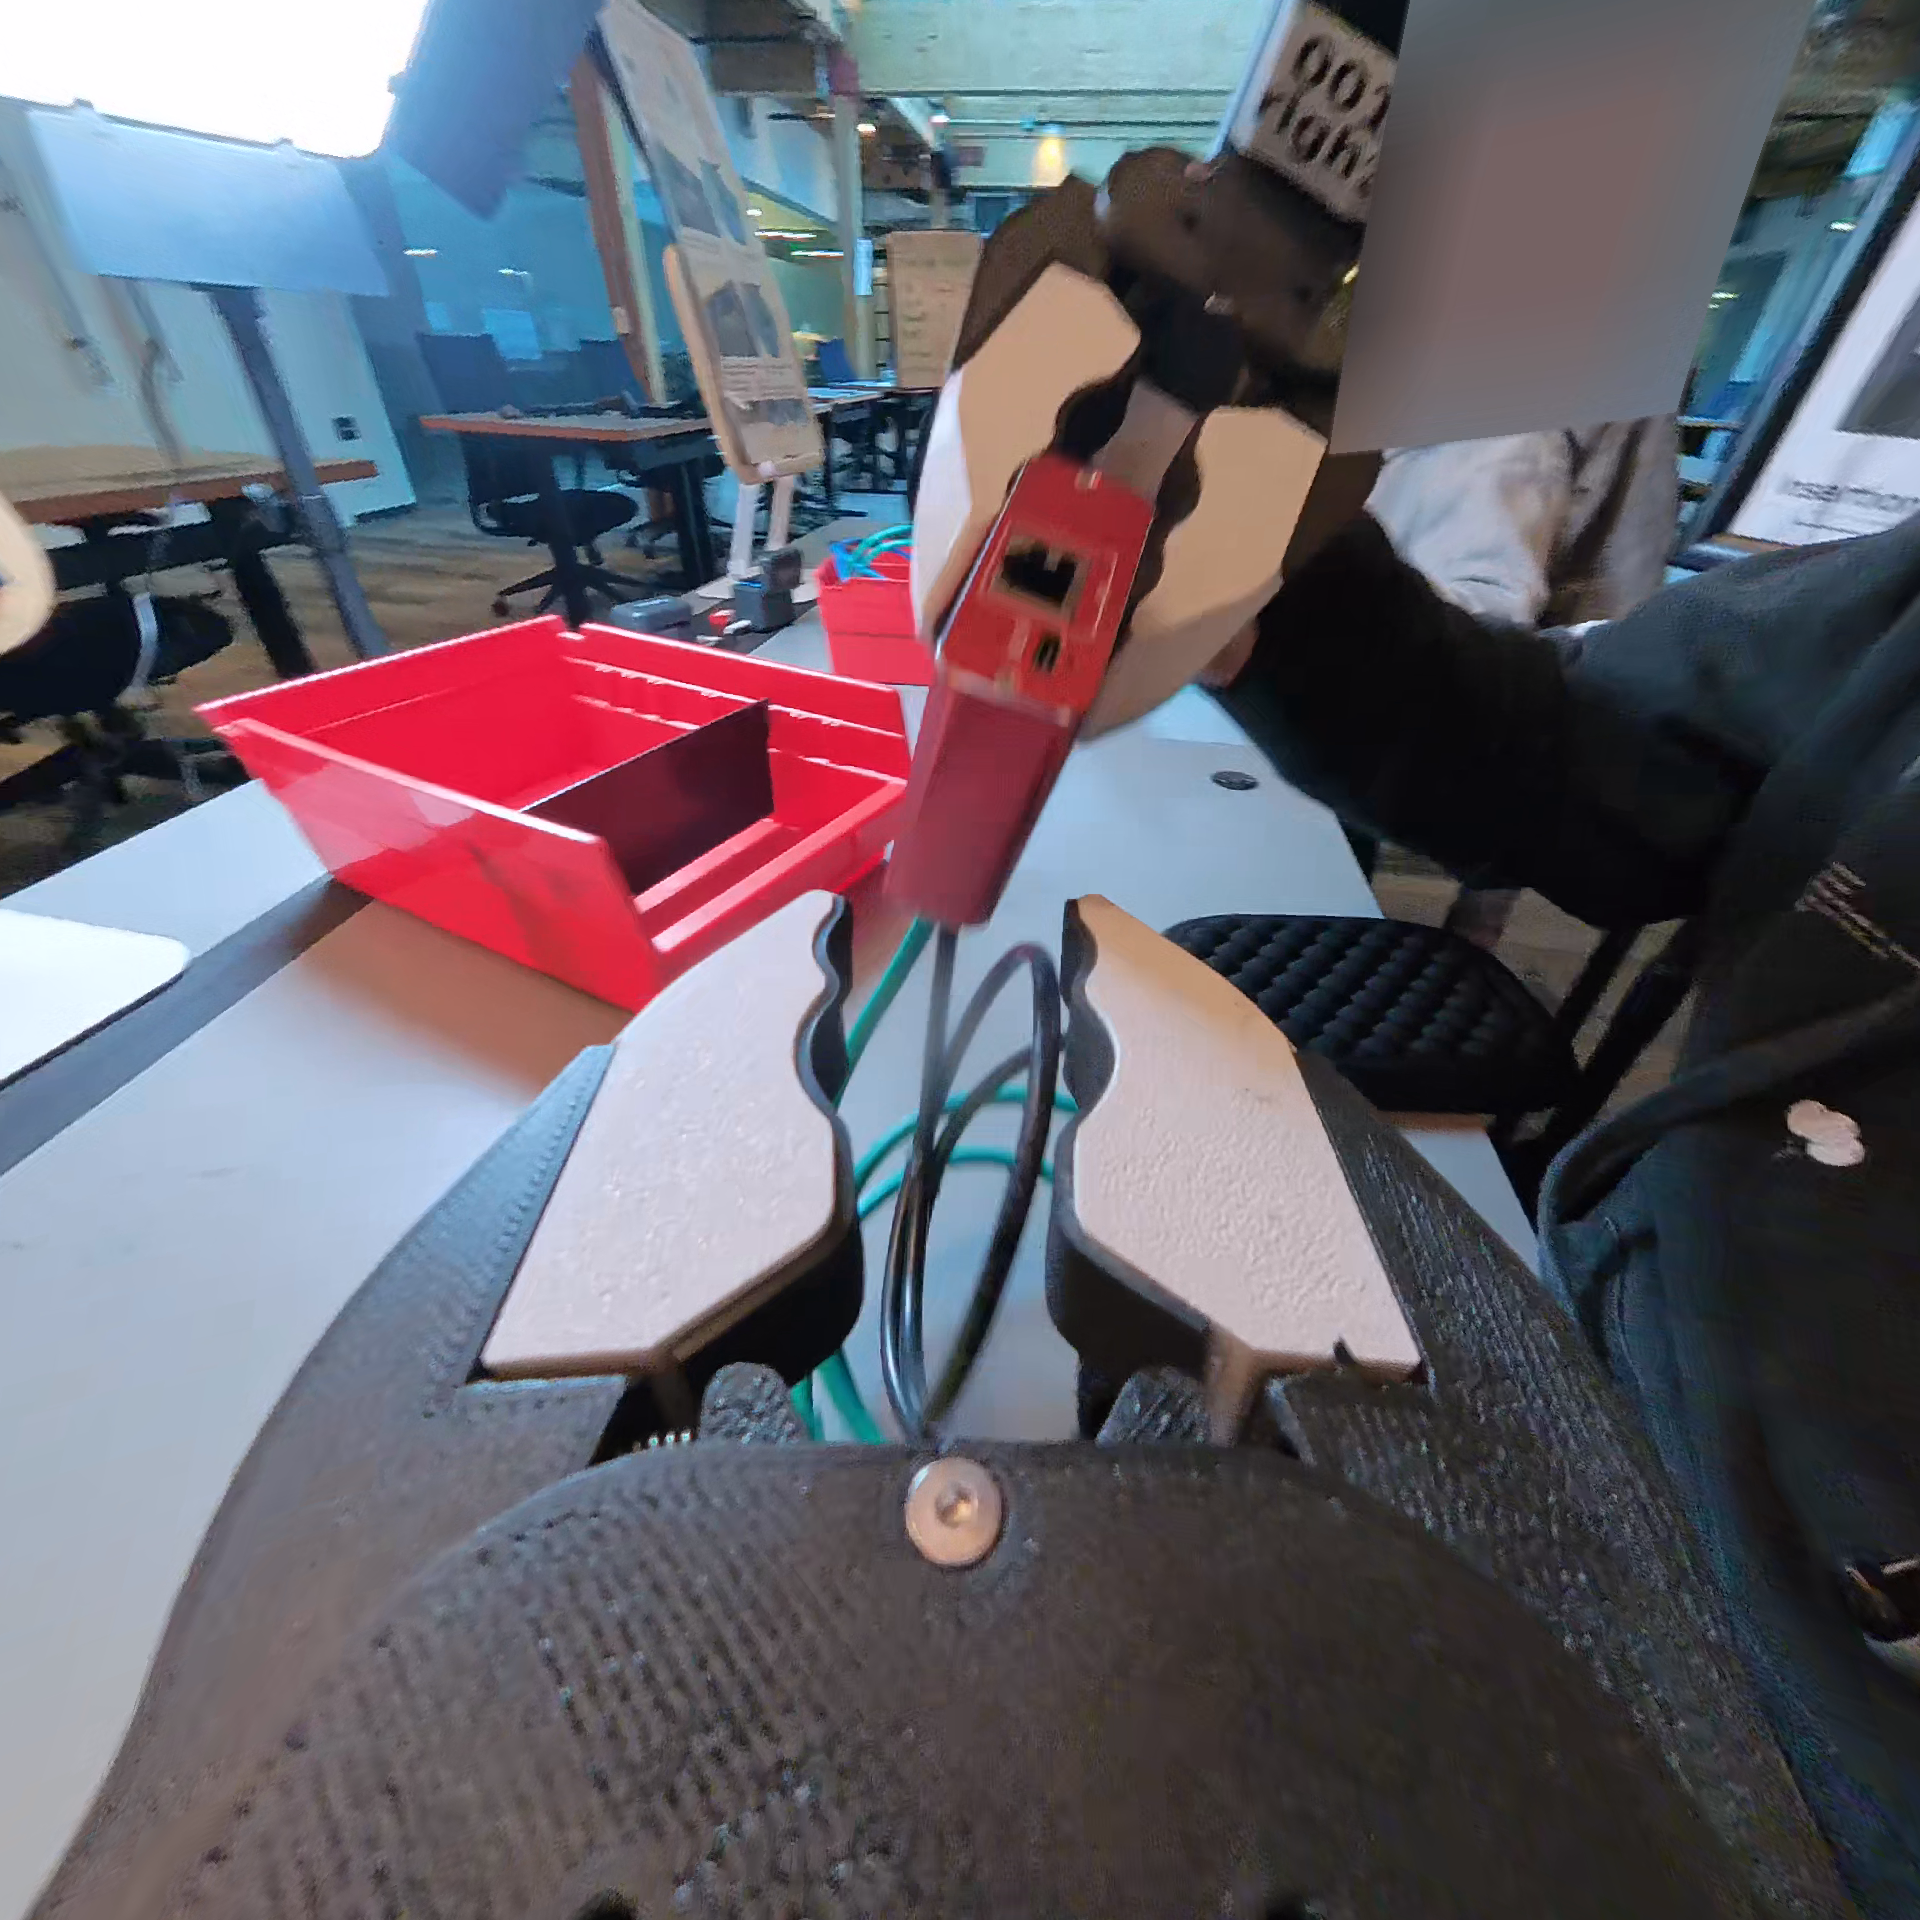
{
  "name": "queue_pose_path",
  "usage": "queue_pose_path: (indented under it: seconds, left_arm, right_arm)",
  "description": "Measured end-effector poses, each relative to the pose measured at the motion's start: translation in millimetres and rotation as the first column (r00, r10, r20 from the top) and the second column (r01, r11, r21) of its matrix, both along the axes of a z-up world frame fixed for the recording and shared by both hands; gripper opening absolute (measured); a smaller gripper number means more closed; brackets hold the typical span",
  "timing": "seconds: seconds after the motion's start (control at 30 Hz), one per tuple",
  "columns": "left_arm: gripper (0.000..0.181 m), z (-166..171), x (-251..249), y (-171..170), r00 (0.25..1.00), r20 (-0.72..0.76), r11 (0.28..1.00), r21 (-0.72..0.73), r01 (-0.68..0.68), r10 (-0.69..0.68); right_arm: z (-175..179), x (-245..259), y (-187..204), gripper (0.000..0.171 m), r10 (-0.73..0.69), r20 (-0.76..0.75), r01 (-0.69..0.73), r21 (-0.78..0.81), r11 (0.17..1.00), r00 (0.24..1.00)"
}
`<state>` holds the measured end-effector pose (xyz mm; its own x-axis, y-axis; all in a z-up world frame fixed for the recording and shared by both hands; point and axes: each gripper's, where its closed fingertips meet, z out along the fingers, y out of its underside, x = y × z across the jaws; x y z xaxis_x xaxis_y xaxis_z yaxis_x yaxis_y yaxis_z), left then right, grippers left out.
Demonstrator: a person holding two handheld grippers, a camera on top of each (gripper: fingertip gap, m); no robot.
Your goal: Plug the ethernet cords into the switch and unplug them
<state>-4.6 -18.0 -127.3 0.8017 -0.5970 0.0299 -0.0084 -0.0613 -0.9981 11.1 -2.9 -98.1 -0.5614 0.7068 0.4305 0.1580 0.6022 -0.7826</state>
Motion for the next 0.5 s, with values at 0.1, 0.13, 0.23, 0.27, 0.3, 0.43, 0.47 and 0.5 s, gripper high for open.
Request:
queue_pose_path:
  seconds: [0.1, 0.13, 0.23, 0.27, 0.3, 0.43, 0.47, 0.5]
  left_arm:
    - [0.038, 4, -22, -6, 0.992, -0.003, 0.992, 0.024, -0.127, 0.127]
    - [0.037, 3, -30, -8, 0.984, -0.005, 0.984, 0.021, -0.179, 0.179]
    - [0.036, -3, -49, -15, 0.959, -0.008, 0.959, 0.028, -0.282, 0.283]
    - [0.035, -8, -52, -17, 0.955, -0.003, 0.955, 0.023, -0.295, 0.296]
    - [0.034, -12, -53, -19, 0.954, 0.005, 0.954, 0.014, -0.3, 0.3]
    - [0.033, -30, -58, -17, 0.946, -0.014, 0.946, -0.028, -0.323, 0.323]
    - [0.033, -32, -60, -16, 0.941, -0.035, 0.941, -0.028, -0.336, 0.335]
    - [0.033, -32, -62, -15, 0.936, -0.051, 0.937, -0.023, -0.349, 0.347]
  right_arm:
    - [28, 3, 19, 0.027, -0.047, -0.003, 0.047, 0.061, 0.997, 0.999]
    - [37, 4, 26, 0.027, -0.066, -0.005, 0.067, 0.086, 0.994, 0.998]
    - [62, 8, 48, 0.027, -0.134, -0.019, 0.135, 0.155, 0.979, 0.991]
    - [71, 9, 56, 0.027, -0.157, -0.027, 0.16, 0.172, 0.972, 0.987]
    - [80, 9, 63, 0.027, -0.181, -0.038, 0.185, 0.187, 0.965, 0.983]
    - [106, 13, 89, 0.027, -0.253, -0.074, 0.263, 0.223, 0.939, 0.965]
    - [109, 13, 95, 0.027, -0.271, -0.089, 0.284, 0.247, 0.926, 0.959]
    - [111, 12, 100, 0.027, -0.289, -0.109, 0.309, 0.285, 0.907, 0.951]
